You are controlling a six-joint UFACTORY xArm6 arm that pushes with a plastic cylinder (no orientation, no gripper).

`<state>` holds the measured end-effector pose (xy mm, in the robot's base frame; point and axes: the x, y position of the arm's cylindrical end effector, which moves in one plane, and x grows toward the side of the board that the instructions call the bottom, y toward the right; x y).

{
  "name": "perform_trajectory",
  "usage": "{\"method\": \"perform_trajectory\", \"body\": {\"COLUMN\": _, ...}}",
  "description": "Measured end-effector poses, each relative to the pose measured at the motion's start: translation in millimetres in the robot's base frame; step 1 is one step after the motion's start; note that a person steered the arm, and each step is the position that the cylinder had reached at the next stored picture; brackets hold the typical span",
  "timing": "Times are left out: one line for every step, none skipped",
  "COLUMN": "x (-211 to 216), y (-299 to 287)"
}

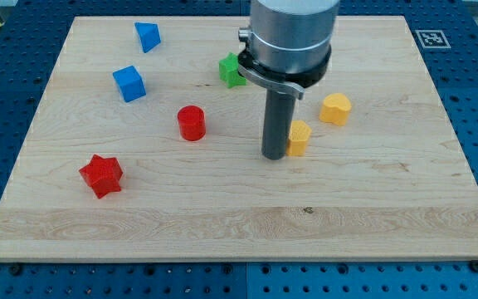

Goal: Push the yellow hexagon towards the yellow heart

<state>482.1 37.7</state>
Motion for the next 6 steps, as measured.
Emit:
{"method": "perform_trajectory", "body": {"x": -19.4, "y": -3.4}}
{"method": "perform_trajectory", "body": {"x": -9.0, "y": 15.9}}
{"method": "perform_trajectory", "body": {"x": -4.6, "y": 29.0}}
{"method": "perform_trajectory", "body": {"x": -1.0, "y": 29.4}}
{"method": "perform_trajectory", "body": {"x": 21.7, "y": 29.4}}
{"method": "perform_trajectory", "body": {"x": 39.0, "y": 29.4}}
